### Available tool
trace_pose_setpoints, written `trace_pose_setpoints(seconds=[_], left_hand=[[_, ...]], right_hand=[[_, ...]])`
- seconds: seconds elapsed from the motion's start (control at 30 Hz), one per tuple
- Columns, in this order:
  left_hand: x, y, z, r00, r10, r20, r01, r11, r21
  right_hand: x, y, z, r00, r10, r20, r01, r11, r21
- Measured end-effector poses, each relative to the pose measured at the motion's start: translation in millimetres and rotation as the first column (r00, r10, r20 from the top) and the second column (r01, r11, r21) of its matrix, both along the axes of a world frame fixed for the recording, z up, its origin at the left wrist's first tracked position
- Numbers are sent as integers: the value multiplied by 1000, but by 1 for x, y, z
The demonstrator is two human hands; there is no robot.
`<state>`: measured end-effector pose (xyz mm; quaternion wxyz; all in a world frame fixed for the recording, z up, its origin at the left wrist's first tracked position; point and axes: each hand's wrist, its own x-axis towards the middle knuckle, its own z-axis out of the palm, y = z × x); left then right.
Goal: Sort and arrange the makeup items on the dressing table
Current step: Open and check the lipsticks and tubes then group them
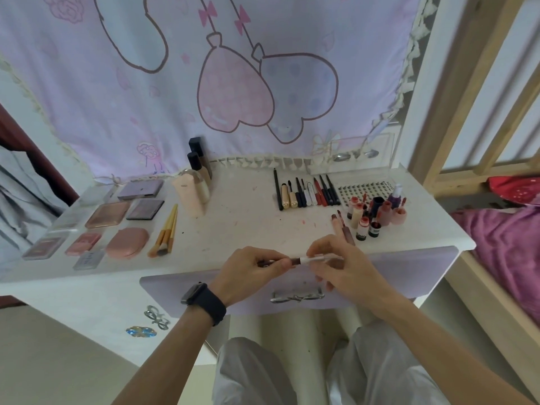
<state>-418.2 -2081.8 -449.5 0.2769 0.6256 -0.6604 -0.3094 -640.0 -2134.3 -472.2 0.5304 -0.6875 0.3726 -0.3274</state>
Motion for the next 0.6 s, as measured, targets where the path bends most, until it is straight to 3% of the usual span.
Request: trace_pose_setpoints(seconds=[0.17, 0.23, 0.4, 0.5, 0.6], left_hand=[[-2, -2, -3, 999, -34, -11, 34, 999, 6], [-3, -3, -5, 999, -42, 5, 42, 999, -7], [1, -5, -7, 1000, -8, -16, 8, 999, -35], [1, -4, -8, 1000, -21, -6, 20, 999, -42], [0, -3, -7, 1000, -24, -2, 24, 999, -32]], right_hand=[[-2, 3, 3, 997, -13, -75, 22, 992, 125], [-3, 4, 3, 993, -41, -111, 52, 994, 93], [-12, 1, -4, 1000, -14, 27, 13, 998, 68], [-10, 2, -1, 1000, 6, -14, -4, 990, 144], [-9, 3, -2, 996, -59, -71, 63, 996, 66]])
